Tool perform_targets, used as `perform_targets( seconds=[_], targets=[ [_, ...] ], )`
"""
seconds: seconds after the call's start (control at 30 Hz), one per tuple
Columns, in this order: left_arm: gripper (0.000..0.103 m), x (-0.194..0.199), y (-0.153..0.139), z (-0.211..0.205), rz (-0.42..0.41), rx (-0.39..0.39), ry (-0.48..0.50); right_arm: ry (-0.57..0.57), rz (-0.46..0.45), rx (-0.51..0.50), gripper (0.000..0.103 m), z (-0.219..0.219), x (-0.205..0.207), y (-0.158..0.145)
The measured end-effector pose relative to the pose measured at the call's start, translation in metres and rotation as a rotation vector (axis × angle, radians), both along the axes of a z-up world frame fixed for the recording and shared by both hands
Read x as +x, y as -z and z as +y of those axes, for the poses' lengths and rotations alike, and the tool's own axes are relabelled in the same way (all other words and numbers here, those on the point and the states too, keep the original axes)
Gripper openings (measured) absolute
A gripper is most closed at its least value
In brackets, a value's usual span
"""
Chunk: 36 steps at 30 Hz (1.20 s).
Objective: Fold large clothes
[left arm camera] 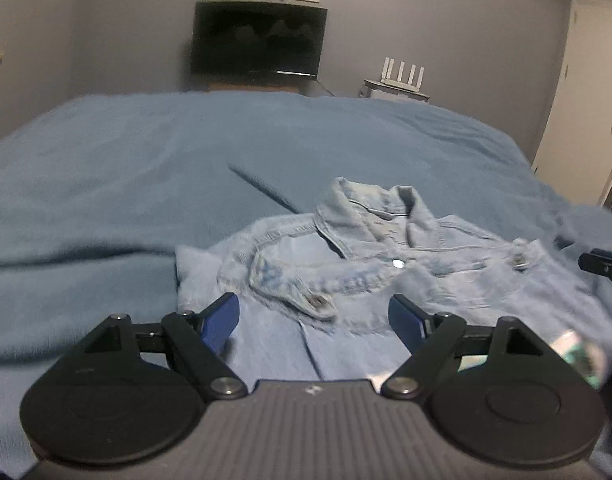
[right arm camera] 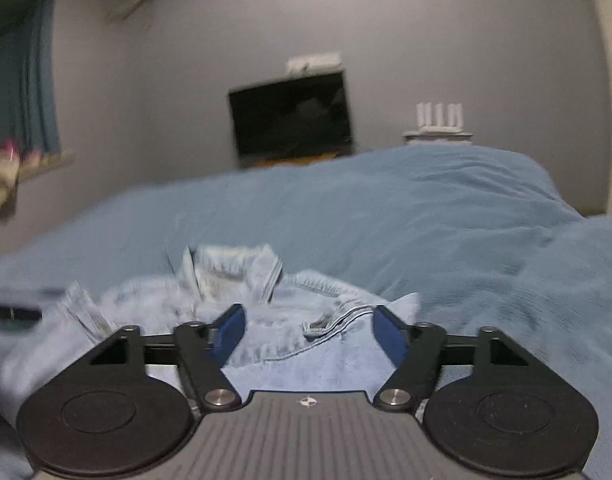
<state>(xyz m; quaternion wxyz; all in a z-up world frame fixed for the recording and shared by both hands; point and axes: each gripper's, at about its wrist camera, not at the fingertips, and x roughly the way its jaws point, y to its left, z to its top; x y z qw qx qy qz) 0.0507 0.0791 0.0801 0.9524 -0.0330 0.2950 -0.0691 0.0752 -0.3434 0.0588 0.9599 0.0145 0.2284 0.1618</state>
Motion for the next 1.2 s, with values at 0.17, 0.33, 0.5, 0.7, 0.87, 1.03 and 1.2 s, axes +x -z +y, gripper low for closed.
perform_targets(
  seconds=[0.17, 0.33, 0.5, 0.7, 0.87, 1.03, 1.2],
  targets=[
    [0.081, 0.029, 0.014, 0.012, -0.009, 0.014, 0.039, -0.043, 0.073, -0.070, 0.054, 0.022, 0.037, 0.017],
    [0.081, 0.052, 0.031, 0.026, 0.001, 0.051, 0.019, -0.037, 0.053, -0.182, 0.052, 0.037, 0.069, 0.029],
    [0.074, 0.064, 0.040, 0.032, 0.006, 0.031, 0.044, -0.061, 0.066, -0.234, 0.052, 0.038, 0.104, 0.032],
    [0.073, 0.059, 0.035, 0.023, -0.072, 0.081, 0.058, -0.095, 0.144, -0.152, 0.053, 0.022, 0.118, 0.045],
    [0.046, 0.069, 0.050, 0.011, -0.022, 0.194, 0.000, -0.090, 0.144, -0.157, 0.056, 0.025, 0.113, 0.049],
    [0.025, 0.074, 0.054, 0.027, 0.015, 0.128, -0.085, -0.081, 0.143, -0.154, 0.056, 0.023, 0.109, 0.049],
    [0.025, 0.074, 0.060, 0.028, 0.021, 0.136, -0.092, -0.037, 0.166, -0.118, 0.065, 0.014, 0.117, 0.051]
  ],
)
